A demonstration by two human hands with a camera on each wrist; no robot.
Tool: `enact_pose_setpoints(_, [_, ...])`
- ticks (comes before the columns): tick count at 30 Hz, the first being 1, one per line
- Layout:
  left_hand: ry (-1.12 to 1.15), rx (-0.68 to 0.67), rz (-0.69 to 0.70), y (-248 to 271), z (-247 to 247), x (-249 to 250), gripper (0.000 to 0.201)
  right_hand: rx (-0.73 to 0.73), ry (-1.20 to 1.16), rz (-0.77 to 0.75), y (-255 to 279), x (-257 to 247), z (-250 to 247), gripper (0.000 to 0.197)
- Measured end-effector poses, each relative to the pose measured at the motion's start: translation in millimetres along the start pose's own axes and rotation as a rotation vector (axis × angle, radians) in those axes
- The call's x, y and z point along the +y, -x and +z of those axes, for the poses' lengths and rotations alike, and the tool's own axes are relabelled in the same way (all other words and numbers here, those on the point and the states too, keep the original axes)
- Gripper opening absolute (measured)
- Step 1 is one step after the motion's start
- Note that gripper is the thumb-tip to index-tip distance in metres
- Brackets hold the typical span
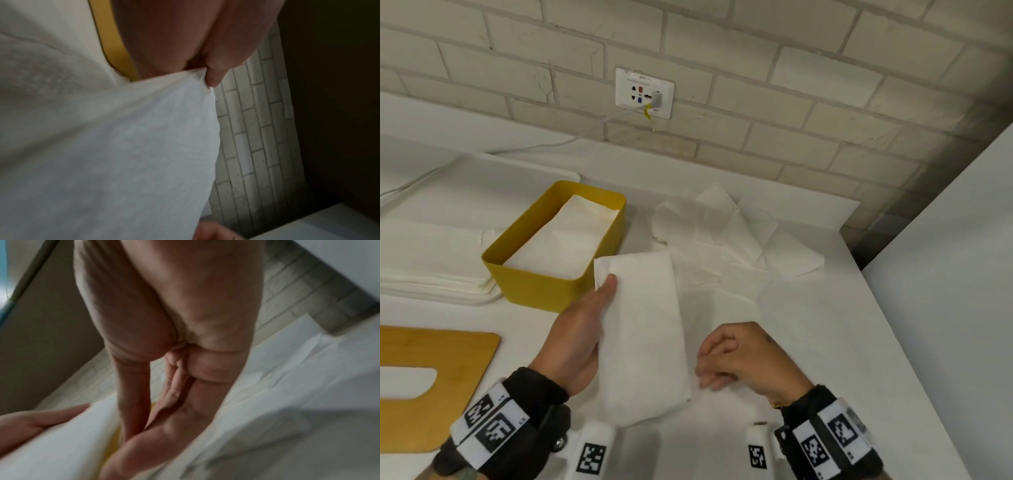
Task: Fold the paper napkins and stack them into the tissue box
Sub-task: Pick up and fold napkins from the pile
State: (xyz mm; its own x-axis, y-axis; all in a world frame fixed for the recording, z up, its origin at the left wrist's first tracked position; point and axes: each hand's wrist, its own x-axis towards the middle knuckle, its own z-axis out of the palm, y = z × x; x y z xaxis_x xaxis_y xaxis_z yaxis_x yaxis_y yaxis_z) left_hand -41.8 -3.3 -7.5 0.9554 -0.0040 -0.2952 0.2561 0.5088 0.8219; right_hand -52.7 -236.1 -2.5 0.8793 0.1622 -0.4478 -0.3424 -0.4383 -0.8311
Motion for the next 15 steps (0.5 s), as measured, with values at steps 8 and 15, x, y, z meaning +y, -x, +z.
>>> enact_pose_setpoints(8, [0.020, 0.051, -0.015, -1, -2, 1, 0.023, 0.397, 0.576, 0.342, -68, 29, -79, 0.079])
enact_pose_setpoints(15, [0.021, 0.050, -0.025, 0, -3, 2, 0.024, 0.358, 0.479, 0.301, -76, 29, -70, 0.047])
